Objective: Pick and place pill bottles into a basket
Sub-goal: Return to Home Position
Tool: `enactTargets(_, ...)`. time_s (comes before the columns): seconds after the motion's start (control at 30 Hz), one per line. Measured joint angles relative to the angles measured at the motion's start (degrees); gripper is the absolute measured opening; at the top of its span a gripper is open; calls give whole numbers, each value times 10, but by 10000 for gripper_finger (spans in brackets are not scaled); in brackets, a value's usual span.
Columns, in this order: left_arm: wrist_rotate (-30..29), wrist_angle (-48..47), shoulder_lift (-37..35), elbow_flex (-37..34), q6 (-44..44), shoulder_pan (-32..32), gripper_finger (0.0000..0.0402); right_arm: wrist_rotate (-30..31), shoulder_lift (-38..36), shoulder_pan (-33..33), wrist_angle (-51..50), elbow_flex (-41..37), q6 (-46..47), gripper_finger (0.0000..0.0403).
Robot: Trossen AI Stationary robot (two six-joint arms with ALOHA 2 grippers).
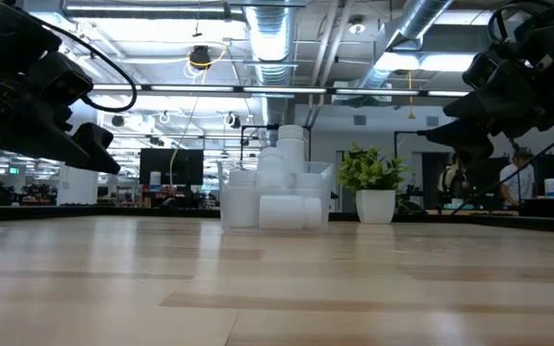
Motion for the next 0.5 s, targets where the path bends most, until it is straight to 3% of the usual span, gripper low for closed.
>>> enactTargets(0.5, 0, 0, 0, 0, -3, 0, 251, 0, 0, 0, 0, 0, 0, 225)
